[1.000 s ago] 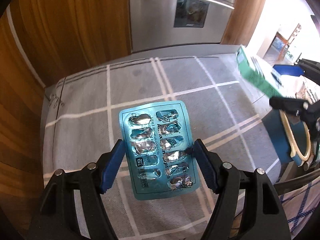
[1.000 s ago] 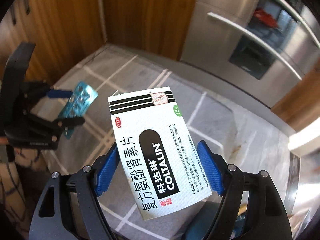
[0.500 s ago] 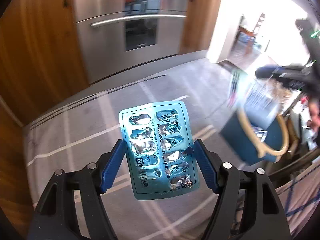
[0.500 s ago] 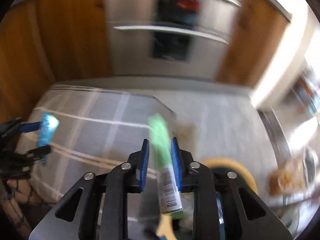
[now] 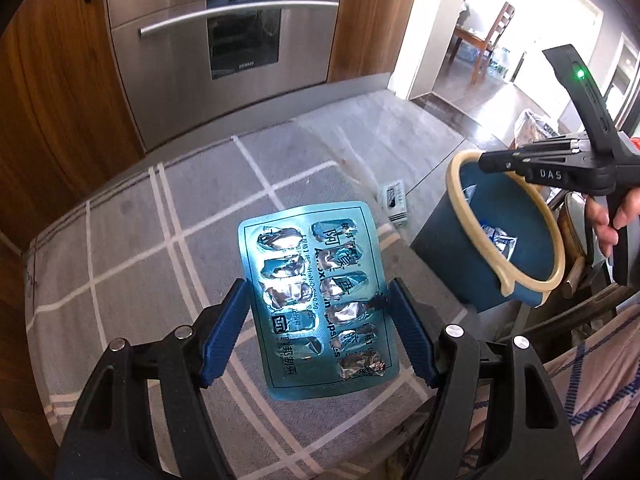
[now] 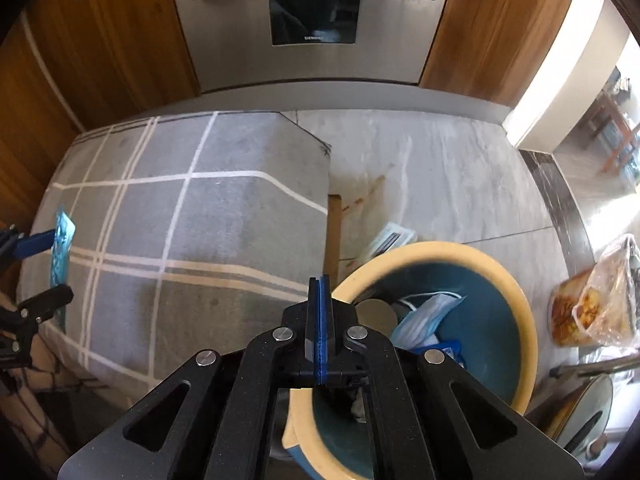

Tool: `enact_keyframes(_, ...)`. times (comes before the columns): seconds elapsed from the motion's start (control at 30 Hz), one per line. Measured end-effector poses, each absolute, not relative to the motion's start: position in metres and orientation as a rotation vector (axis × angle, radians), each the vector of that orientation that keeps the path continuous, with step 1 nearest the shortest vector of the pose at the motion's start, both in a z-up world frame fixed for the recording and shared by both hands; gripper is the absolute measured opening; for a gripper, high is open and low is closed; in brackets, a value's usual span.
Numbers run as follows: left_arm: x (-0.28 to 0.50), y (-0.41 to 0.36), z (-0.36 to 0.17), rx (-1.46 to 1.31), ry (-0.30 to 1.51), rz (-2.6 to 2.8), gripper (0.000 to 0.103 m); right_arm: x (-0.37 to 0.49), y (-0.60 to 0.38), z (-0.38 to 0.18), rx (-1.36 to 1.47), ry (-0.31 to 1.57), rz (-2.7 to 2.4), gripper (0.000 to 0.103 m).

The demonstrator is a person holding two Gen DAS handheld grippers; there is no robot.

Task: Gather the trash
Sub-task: 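Lower the blister pack over the bin and open the left tool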

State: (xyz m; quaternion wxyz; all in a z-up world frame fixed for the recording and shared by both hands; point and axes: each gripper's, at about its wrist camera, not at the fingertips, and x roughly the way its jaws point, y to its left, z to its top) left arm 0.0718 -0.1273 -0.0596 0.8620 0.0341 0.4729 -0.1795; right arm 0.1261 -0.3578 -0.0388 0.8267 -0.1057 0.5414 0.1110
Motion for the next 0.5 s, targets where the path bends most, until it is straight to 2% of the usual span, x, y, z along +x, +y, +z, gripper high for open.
enact_keyframes(0.17, 0.076, -0.135, -0.055, 0.075, 0.997, -0.409, 0.070, 0.136, -0.370, -0.032, -0.204, 1.129, 0.130, 0.001)
enact_keyframes(0.23, 0.074, -0.144, -0.047, 0.080, 0.980, -0.447, 0.070, 0.140, -0.387, -0.021, -0.116, 1.101, 0.075, 0.001)
enact_keyframes(0.5, 0.080, -0.229, -0.028, 0.151, 0.920, -0.685, 0.070, 0.140, -0.435, -0.013, 0.028, 1.098, -0.089, 0.001)
